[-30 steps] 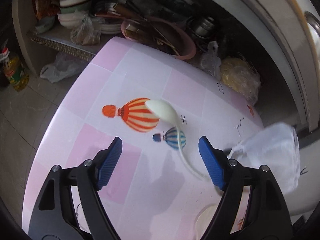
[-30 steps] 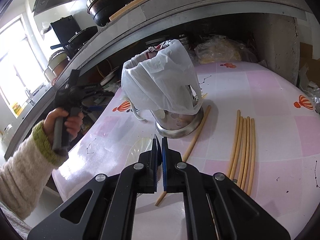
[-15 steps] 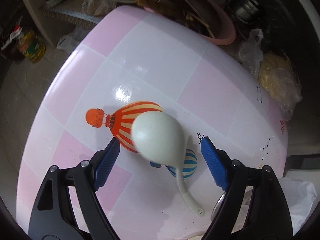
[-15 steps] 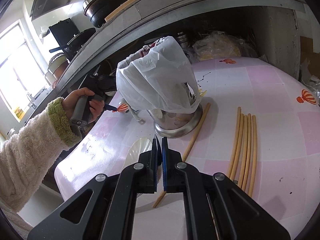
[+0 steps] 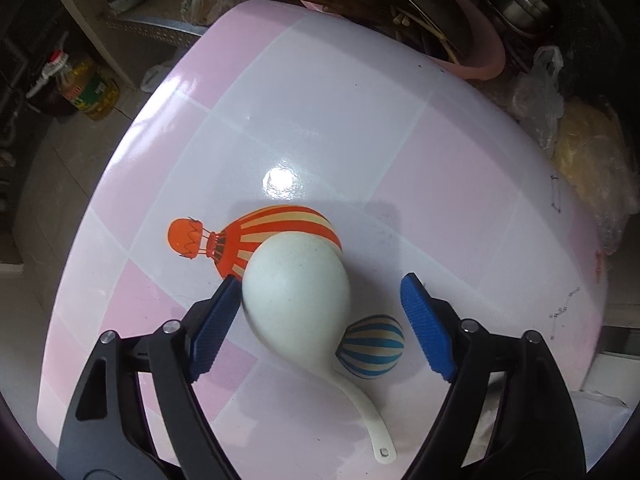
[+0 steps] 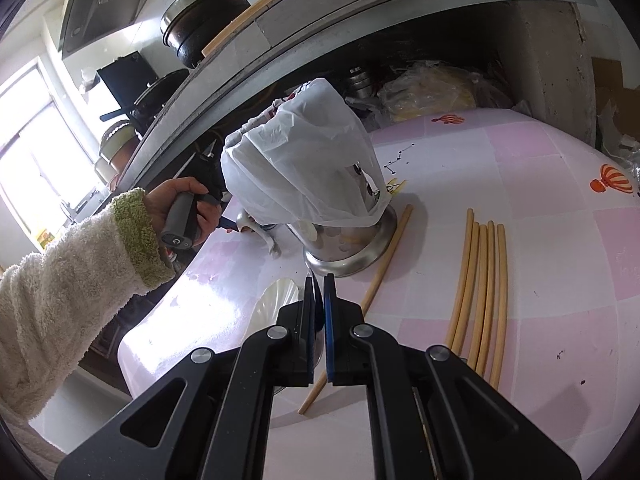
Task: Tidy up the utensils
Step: 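Lift the white ladle with the left tool and carry it up, then lower the white ladle into the bag-covered steel holder, open left tool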
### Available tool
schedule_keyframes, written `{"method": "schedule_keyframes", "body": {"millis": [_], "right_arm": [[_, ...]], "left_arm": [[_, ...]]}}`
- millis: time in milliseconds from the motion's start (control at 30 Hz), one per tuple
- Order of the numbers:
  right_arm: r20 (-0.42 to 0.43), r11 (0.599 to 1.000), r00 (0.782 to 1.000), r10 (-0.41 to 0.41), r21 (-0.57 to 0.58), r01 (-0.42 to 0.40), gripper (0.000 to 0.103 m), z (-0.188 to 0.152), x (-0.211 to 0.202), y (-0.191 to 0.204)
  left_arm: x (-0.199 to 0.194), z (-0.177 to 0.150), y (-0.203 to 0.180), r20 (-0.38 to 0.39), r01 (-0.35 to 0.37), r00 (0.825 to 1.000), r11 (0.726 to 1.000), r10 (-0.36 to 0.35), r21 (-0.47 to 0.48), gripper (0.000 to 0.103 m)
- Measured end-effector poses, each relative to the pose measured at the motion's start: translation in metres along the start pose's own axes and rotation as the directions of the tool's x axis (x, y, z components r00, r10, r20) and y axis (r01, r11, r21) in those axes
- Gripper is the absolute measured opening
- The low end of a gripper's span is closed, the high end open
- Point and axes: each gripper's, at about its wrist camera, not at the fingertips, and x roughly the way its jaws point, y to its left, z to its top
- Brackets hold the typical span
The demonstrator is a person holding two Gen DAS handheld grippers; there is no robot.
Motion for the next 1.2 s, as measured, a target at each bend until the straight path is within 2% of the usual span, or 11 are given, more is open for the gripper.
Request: {"method": "schedule_keyframes", "body": {"millis": [67, 133, 233, 400, 467, 567, 733, 833, 933, 1067, 1200], "right_arm": [[0.006, 1.0, 1.0, 0.003, 0.004, -0.003, 0.004, 0.0, -0.002, -0.002], [0.012, 1.0, 1.0, 0.007, 0.013, -0.007, 0.004, -0.001, -0.005, -0.005], [0.022, 1.0, 1.0, 0.007, 0.02, -0.008, 0.004, 0.0, -0.01, -0.009], [0.036, 1.0, 0.999, 0.005, 0.029, -0.007, 0.004, 0.0, -0.018, -0.014], [0.044, 1.0, 0.999, 0.005, 0.03, -0.007, 0.004, 0.0, -0.021, -0.013], [0.051, 1.0, 0.999, 0.004, 0.027, -0.006, 0.004, 0.001, -0.025, -0.012], [0.065, 1.0, 0.998, -0.001, 0.007, 0.0, 0.004, 0.002, -0.033, -0.004], [0.08, 1.0, 0.997, -0.004, -0.009, 0.004, 0.004, 0.003, -0.039, 0.001], [0.097, 0.999, 0.995, -0.01, -0.033, 0.013, 0.004, 0.005, -0.046, 0.008], [0.115, 0.998, 0.993, -0.028, -0.058, 0.035, 0.004, 0.007, -0.054, 0.016], [0.134, 0.995, 0.989, -0.053, -0.079, 0.064, 0.004, 0.01, -0.063, 0.023]], "left_arm": [[0.001, -0.002, -0.006, 0.02, -0.056, 0.998, 0.998, 0.056, 0.012, 0.069], [-0.001, -0.004, -0.009, 0.044, -0.084, 0.996, 0.996, 0.083, 0.02, 0.066], [-0.004, -0.008, -0.011, 0.068, -0.089, 0.994, 0.996, 0.089, 0.004, 0.056], [-0.007, -0.015, -0.007, 0.086, -0.082, 0.993, 0.996, 0.084, -0.02, 0.056], [-0.008, -0.019, -0.004, 0.096, -0.059, 0.994, 0.998, 0.061, -0.027, 0.055], [-0.013, -0.024, 0.007, 0.103, 0.034, 0.994, 0.998, -0.028, -0.053, 0.055], [-0.037, -0.037, 0.028, 0.167, 0.143, 0.977, 0.989, -0.134, -0.045, 0.055], [-0.06, -0.049, 0.042, 0.227, 0.202, 0.955, 0.979, -0.191, -0.024, 0.055], [-0.086, -0.062, 0.051, 0.287, 0.249, 0.926, 0.968, -0.245, 0.021, 0.055], [-0.125, -0.081, 0.062, 0.368, 0.3, 0.876, 0.95, -0.312, 0.091, 0.055], [-0.166, -0.105, 0.066, 0.452, 0.305, 0.817, 0.934, -0.358, 0.188, 0.055]]}}
